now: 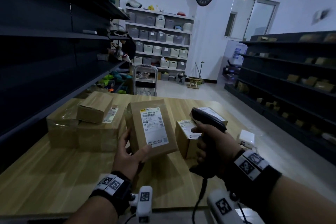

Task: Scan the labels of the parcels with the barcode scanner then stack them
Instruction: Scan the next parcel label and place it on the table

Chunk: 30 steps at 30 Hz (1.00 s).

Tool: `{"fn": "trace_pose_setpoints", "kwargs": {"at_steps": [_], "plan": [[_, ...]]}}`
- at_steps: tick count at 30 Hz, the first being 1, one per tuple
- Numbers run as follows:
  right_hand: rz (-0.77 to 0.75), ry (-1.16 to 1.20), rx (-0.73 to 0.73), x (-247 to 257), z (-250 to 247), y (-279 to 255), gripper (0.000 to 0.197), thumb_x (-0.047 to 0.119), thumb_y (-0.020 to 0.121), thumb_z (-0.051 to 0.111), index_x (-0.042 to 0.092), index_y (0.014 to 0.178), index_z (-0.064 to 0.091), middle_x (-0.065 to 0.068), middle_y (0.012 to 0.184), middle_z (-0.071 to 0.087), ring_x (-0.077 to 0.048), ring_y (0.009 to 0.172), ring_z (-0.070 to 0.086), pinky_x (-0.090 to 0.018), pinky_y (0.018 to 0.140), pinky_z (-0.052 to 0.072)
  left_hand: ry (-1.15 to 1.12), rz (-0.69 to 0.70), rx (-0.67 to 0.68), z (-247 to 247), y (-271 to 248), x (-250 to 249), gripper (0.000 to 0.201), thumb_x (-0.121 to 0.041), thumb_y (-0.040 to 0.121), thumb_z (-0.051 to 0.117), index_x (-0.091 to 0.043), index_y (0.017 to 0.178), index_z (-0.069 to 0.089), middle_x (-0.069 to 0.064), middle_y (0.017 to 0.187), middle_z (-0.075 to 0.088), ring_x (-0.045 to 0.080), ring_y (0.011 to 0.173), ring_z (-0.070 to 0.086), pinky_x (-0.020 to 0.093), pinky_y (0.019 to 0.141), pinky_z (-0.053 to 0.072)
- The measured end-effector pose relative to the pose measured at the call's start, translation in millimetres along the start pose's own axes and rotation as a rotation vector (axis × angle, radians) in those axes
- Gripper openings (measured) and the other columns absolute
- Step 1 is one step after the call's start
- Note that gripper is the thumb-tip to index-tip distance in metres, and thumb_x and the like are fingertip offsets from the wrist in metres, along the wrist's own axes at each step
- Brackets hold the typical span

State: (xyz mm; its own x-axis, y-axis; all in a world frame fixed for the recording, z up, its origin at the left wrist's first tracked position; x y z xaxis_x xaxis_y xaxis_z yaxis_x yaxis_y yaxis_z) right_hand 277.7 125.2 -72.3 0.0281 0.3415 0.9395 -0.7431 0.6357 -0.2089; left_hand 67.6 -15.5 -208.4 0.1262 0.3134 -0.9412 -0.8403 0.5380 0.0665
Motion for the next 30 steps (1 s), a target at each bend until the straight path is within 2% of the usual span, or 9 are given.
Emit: {"fn": "trace_pose_setpoints", "kwargs": {"at_steps": [4,6,9,14,18,21,25,27,30], "plan": [[0.012,0.256,-0.021,-27,-25,24,0.047,0.045,0.088,0.077,0.003,0.107,0.069,-0.016,0.078,0.065,-0.035,0.071,0.069,-0.051,0.080,0.061,-0.003,0.014,0.020,1,2,0,0.115,-0.043,0.049,0.102,-0.051,0.150,0.049,-0.005,0.132,0.074,0.029,0.116,0.075,0.060,0.099,0.062],[0.037,0.312,-0.037,-45,-37,36,0.053,0.048,0.084,0.077,0.001,0.108,0.071,-0.020,0.101,0.078,-0.039,0.094,0.078,-0.058,0.101,0.057,0.004,0.039,0.018,2,3,0,0.102,-0.046,0.050,0.098,-0.055,0.142,0.054,-0.016,0.130,0.071,0.025,0.117,0.074,0.058,0.100,0.061],[0.094,0.390,-0.014,-70,-47,46,0.057,0.046,0.080,0.076,-0.002,0.110,0.070,-0.027,0.130,0.073,-0.042,0.121,0.072,-0.058,0.113,0.049,0.017,0.035,0.007,4,2,-1,0.085,-0.044,0.056,0.096,-0.063,0.128,0.056,-0.019,0.132,0.068,0.022,0.117,0.073,0.054,0.101,0.061],[0.160,0.515,0.005,-93,-61,57,0.049,0.047,0.080,0.072,0.000,0.096,0.072,-0.026,0.134,0.072,-0.041,0.126,0.067,-0.056,0.106,0.050,0.025,0.006,-0.020,2,8,5,0.084,-0.052,0.050,0.095,-0.064,0.126,0.061,-0.009,0.140,0.068,0.026,0.123,0.071,0.057,0.105,0.059],[0.118,0.623,-0.019,-98,-71,64,0.055,0.048,0.079,0.072,0.002,0.109,0.068,-0.026,0.132,0.072,-0.044,0.128,0.066,-0.062,0.116,0.044,0.030,-0.011,-0.030,4,7,3,0.076,-0.050,0.055,0.094,-0.062,0.122,0.061,-0.009,0.134,0.069,0.025,0.122,0.070,0.055,0.103,0.058],[0.089,0.612,-0.021,-102,-76,67,0.061,0.052,0.078,0.073,0.004,0.114,0.065,-0.024,0.131,0.074,-0.043,0.128,0.067,-0.061,0.114,0.046,0.019,-0.036,-0.048,6,8,6,0.090,-0.056,0.050,0.099,-0.056,0.133,0.062,-0.004,0.134,0.073,0.027,0.121,0.072,0.057,0.104,0.058],[0.089,0.594,-0.036,-102,-77,70,0.065,0.052,0.076,0.075,0.004,0.119,0.066,-0.023,0.127,0.076,-0.042,0.124,0.069,-0.059,0.111,0.050,0.074,-0.040,-0.077,14,7,5,0.069,-0.036,0.084,0.088,-0.046,0.143,0.055,-0.005,0.126,0.073,0.026,0.115,0.072,0.049,0.099,0.058],[0.081,0.561,-0.084,-101,-81,72,0.066,0.053,0.075,0.076,0.004,0.119,0.068,-0.019,0.119,0.079,-0.038,0.109,0.074,-0.053,0.095,0.057,0.120,-0.062,-0.091,18,9,4,0.064,-0.037,0.090,0.084,-0.046,0.145,0.054,-0.005,0.125,0.073,0.027,0.113,0.072,0.051,0.101,0.057],[0.054,0.577,-0.166,-104,-88,76,0.060,0.055,0.080,0.079,0.006,0.114,0.072,-0.010,0.089,0.075,-0.029,0.078,0.070,-0.039,0.066,0.052,0.134,-0.104,-0.122,24,17,1,0.074,-0.055,0.074,0.087,-0.049,0.142,0.057,-0.001,0.125,0.074,0.030,0.111,0.073,0.055,0.101,0.059]]}}
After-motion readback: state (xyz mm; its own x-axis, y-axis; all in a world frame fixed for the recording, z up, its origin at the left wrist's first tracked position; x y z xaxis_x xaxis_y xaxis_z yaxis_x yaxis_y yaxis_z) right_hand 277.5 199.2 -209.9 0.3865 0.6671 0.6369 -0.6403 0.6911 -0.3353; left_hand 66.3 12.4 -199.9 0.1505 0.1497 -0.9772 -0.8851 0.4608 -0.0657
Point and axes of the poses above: each hand's wrist, its own y-axis towards the middle knuckle, its own z-axis out of the palm, x = y × z, the point moved 1 cm from there along y, towards the middle knuckle
